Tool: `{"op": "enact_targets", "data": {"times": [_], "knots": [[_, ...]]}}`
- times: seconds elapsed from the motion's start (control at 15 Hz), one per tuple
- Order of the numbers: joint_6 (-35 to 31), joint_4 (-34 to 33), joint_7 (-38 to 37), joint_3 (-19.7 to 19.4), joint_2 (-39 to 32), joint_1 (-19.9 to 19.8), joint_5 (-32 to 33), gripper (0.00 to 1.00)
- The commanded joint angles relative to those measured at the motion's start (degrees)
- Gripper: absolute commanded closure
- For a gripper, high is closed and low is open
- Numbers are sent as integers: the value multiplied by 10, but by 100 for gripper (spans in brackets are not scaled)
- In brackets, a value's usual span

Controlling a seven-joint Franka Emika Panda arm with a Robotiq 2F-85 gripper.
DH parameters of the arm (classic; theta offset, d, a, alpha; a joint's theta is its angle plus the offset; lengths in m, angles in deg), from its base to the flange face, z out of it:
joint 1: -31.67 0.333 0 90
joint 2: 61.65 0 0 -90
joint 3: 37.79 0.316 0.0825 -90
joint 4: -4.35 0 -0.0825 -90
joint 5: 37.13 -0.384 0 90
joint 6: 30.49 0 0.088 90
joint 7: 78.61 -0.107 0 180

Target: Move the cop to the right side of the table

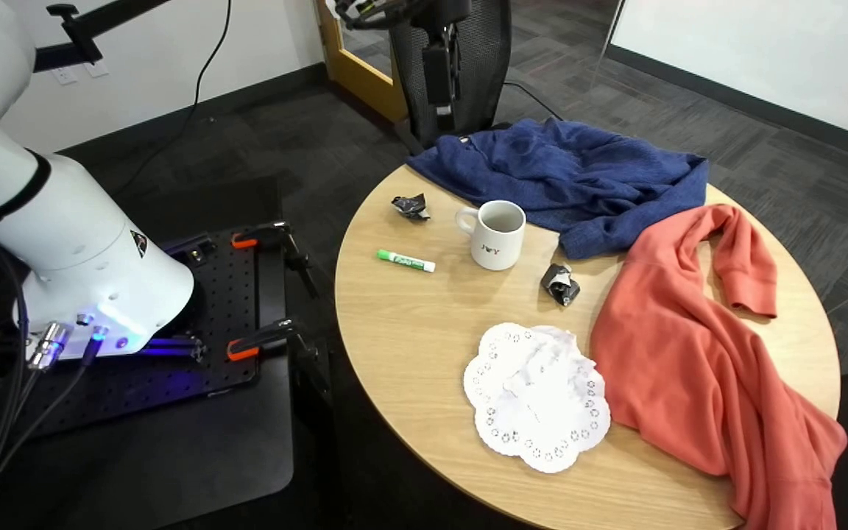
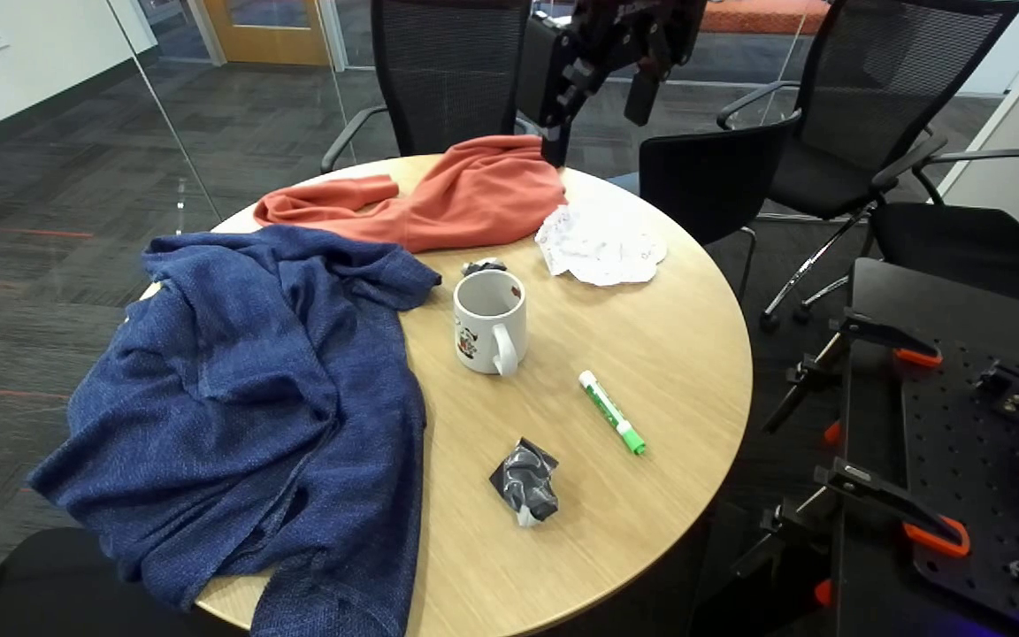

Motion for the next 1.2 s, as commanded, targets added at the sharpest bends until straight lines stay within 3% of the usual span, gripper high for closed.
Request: {"op": "enact_targets", "data": {"times": [0.0,0.6,1.13], "knots": [[-8,-55,-24,-27,-83,13,5,0],[-90,-121,-21,-95,-237,61,-32,0],[-138,-157,-62,-165,-326,125,-26,0]]}}
